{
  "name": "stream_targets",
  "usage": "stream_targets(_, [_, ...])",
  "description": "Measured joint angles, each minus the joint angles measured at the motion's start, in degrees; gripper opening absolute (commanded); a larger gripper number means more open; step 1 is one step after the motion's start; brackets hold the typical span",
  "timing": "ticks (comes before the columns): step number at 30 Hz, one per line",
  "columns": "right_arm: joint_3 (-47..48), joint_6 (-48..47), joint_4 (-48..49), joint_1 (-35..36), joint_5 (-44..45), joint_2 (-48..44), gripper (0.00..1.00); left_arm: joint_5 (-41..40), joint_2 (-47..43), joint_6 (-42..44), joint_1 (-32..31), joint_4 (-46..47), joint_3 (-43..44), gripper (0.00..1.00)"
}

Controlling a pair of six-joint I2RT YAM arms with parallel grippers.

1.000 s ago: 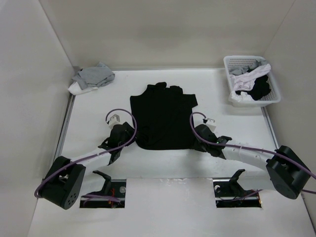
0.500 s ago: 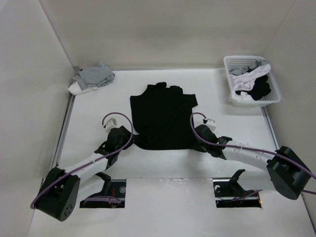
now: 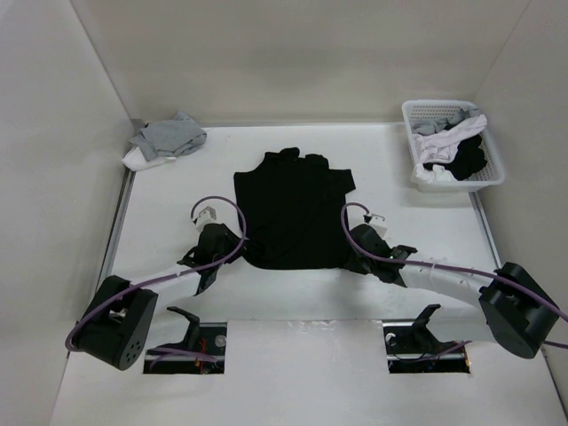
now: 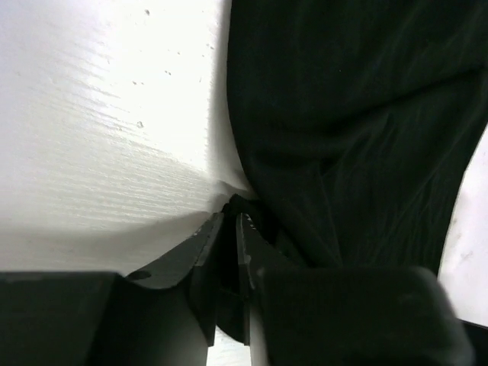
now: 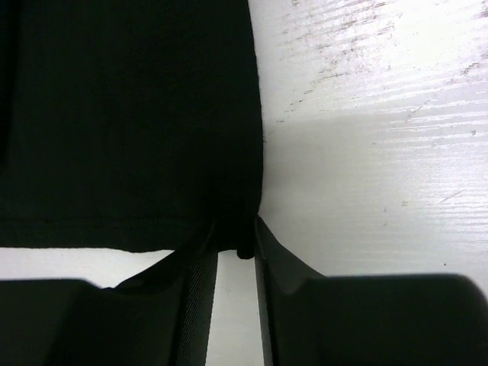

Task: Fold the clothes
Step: Flatten the tank top out

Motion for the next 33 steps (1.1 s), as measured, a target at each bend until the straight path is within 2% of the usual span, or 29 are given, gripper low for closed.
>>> stream_targets(3, [0.0, 0.3, 0.2, 0.0, 0.1, 0.0, 0.08, 0.9, -0.9, 0.3, 0.1, -0.5, 0.0, 0.0])
stream_targets(5, [-0.4, 0.5, 0.6, 0.2, 1.2, -1.2, 0.05, 1.0, -6.1, 0.2, 0.4, -4.4, -0.1, 0.0])
stream_targets(6, [-0.5, 0.5, 0.5, 0.4, 1.9, -2.5, 0.04, 0.9, -9.9, 0.3, 0.5, -5.8, 0.0, 0.0])
stream_targets(7, [-0.7, 0.5, 0.5, 0.4, 2.3, -4.2, 0.04, -0.5, -17.2, 0.4, 0.8, -12.0, 1.4, 0.0])
stream_targets(9, [-0.7, -0.2, 0.2, 0.0, 3.4, -9.5, 0.04, -2.6, -25.1, 0.8, 0.9, -18.4, 4.1, 0.0])
stream_targets(10, [-0.7, -0.7, 0.0, -0.9, 4.3, -14.9, 0.04, -5.8, -31.1, 1.9, 0.7, -26.5, 9.3, 0.02])
stream_targets(12, [-0.6, -1.4, 0.0, -2.8, 5.2, -21.4, 0.05, -10.0, -36.5, 3.2, -0.2, -33.8, 17.5, 0.11])
stream_targets(14, [-0.4, -1.9, -0.4, -4.4, 5.2, -25.5, 0.05, -13.7, -39.4, 3.6, -2.0, -39.2, 24.1, 0.26])
stream_targets(15, [-0.4, -1.9, -1.1, -5.5, 5.1, -27.5, 0.05, -16.1, -41.5, 2.7, -4.9, -43.8, 27.2, 0.35])
stream_targets(20, [-4.8, -0.7, -2.2, -5.7, 4.1, -28.6, 0.04, -20.3, -42.3, -1.3, -12.3, -56.5, 21.7, 0.4])
stream_targets(23, [-7.5, 0.1, -4.9, -5.7, 3.8, -28.7, 0.04, -22.6, -41.0, -2.6, -13.9, -60.5, 18.8, 0.41])
stream_targets(27, [-7.4, 0.2, -6.0, -6.1, 3.7, -29.0, 0.04, -23.7, -35.7, -3.3, -14.2, -57.7, 15.6, 0.36])
stream_targets(33, [-7.4, 0.2, -5.9, -6.5, 3.6, -28.4, 0.05, -20.7, -21.6, -4.2, -15.5, -43.8, 9.7, 0.33])
